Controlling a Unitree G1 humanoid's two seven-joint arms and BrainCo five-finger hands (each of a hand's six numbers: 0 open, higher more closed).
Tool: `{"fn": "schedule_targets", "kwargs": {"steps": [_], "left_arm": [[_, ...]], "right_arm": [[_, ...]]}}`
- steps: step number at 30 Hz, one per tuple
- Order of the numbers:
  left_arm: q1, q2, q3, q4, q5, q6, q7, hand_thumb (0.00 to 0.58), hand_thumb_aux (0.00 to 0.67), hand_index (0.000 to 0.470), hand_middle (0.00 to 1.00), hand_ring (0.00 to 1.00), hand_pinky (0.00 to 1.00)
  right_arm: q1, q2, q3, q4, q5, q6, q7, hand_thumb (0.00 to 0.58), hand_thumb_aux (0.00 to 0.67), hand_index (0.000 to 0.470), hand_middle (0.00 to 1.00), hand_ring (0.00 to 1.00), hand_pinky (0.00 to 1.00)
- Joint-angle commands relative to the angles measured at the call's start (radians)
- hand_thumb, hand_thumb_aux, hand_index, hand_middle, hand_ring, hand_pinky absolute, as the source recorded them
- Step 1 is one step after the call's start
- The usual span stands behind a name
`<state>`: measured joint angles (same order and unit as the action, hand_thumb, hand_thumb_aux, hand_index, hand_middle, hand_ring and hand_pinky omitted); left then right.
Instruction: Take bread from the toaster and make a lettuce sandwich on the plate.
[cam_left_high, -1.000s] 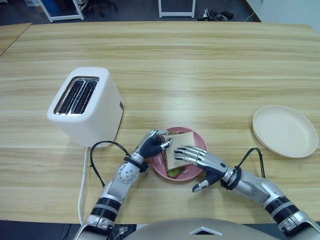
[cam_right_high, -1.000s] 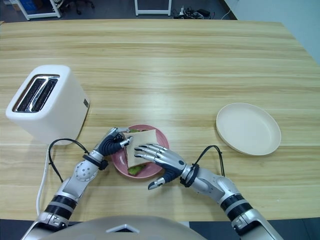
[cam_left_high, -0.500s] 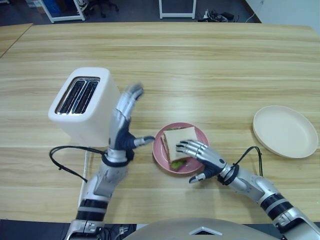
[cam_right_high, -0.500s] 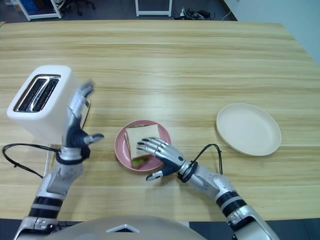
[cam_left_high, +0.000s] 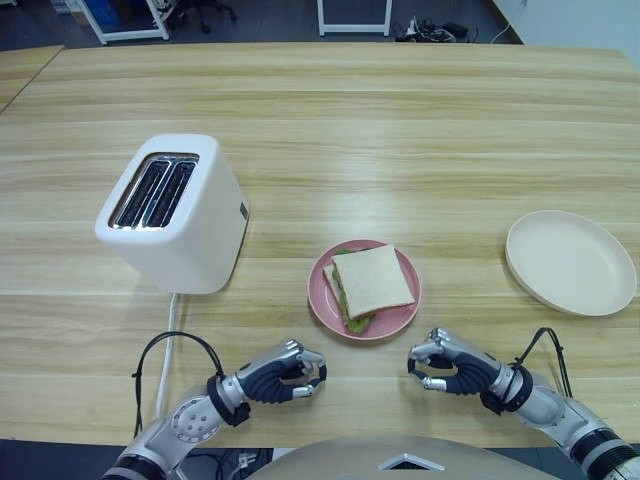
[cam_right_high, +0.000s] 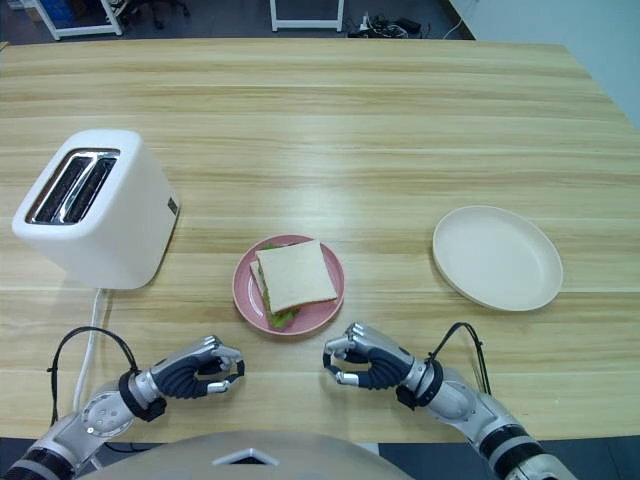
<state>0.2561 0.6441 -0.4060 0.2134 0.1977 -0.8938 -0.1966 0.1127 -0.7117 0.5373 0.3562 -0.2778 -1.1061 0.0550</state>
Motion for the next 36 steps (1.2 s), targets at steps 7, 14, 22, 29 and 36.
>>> {"fn": "schedule_targets", "kwargs": {"steps": [7, 14, 22, 29, 36], "left_arm": [[-0.271, -0.275, -0.049, 0.322, 0.374, 0.368, 0.232, 0.58, 0.67, 0.47, 1.0, 1.0, 1.0], [-0.509, -0.385, -0.091, 0.701, 0.498, 0.466, 0.533, 0.58, 0.67, 0.47, 1.0, 1.0, 1.0], [-0.537, -0.387, -0.11, 0.776, 0.49, 0.305, 0.734, 0.58, 0.67, 0.47, 1.0, 1.0, 1.0], [-0.336, -0.383, 0.078, 0.333, 0.145, -0.164, 0.767, 0.0, 0.0, 0.0, 0.0, 0.0, 0.0], [-0.243, -0.46, 0.216, 0.096, 0.025, -0.021, 0.682, 0.0, 0.0, 0.0, 0.0, 0.0, 0.0]], "right_arm": [[-0.246, 0.267, -0.026, 0.241, -0.531, 0.383, -0.366, 0.58, 0.67, 0.47, 1.0, 1.0, 1.0], [-0.449, 0.499, -0.05, 0.637, -0.464, 0.532, -0.498, 0.58, 0.67, 0.47, 1.0, 1.0, 1.0], [-0.513, 0.562, -0.067, 0.818, -0.394, 0.48, -0.54, 0.58, 0.67, 0.47, 1.0, 1.0, 1.0], [-0.304, 0.488, -0.23, 0.294, -0.178, 0.077, -0.634, 0.0, 0.0, 0.0, 0.0, 0.0, 0.0], [-0.176, 0.485, -0.336, 0.062, -0.058, 0.194, -0.506, 0.0, 0.0, 0.0, 0.0, 0.0, 0.0]]}}
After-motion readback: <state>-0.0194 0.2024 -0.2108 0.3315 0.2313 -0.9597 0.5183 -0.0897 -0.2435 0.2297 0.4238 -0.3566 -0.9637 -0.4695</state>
